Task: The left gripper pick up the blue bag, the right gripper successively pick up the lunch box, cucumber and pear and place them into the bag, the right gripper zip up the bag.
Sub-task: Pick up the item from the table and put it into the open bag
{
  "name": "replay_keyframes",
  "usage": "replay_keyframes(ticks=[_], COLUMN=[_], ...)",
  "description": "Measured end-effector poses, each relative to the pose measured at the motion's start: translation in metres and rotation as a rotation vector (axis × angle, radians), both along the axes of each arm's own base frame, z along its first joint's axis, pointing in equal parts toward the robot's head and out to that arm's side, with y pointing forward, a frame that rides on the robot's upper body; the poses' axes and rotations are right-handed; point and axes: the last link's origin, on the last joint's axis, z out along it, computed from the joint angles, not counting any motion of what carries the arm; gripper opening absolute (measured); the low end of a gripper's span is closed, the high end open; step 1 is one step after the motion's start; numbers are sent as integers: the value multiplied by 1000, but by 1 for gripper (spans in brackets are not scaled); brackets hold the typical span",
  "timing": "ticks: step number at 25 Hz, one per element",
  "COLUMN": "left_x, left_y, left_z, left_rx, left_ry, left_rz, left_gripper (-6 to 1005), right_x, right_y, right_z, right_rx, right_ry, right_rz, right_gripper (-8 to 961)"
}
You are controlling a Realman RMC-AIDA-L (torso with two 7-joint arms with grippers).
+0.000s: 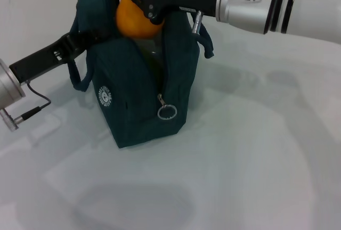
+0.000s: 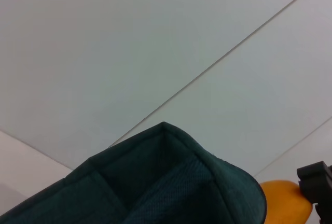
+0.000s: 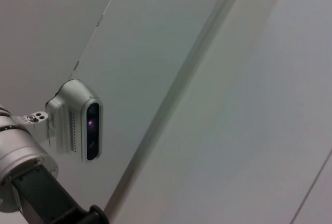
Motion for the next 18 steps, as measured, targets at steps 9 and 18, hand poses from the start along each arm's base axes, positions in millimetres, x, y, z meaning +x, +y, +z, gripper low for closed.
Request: replay_keyframes(ticks=[9,18], left_x=[-1,-1], left_y=[0,-1], left_z=[1,1], left_rx=[2,3], left_ry=[0,1], left_rz=[2,4], left_gripper=[65,65], right_x=[1,1], right_y=[-3,-5], right_z=[-2,-1], right_rx=[-6,-4], right_ry=[1,4], right_rz=[4,14], right_gripper=[141,242])
